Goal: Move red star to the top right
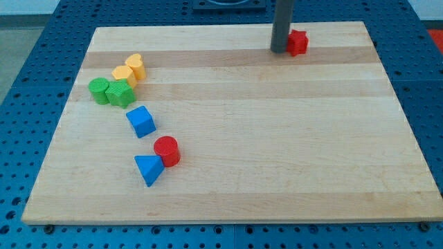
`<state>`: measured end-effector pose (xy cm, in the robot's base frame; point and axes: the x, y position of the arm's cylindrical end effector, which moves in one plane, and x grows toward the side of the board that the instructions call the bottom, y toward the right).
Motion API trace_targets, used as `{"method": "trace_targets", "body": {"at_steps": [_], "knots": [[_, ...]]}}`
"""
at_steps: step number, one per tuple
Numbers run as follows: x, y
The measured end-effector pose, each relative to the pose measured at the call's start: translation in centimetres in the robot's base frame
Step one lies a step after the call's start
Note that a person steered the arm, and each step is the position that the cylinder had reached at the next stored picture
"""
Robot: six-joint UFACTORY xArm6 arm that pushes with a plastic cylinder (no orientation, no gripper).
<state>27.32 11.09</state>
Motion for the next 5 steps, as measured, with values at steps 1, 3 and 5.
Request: {"method": "trace_targets", "body": {"at_steps": [1,3,5], "knots": [[0.0,2.7],[0.0,5.2],[0.0,4.9]]}}
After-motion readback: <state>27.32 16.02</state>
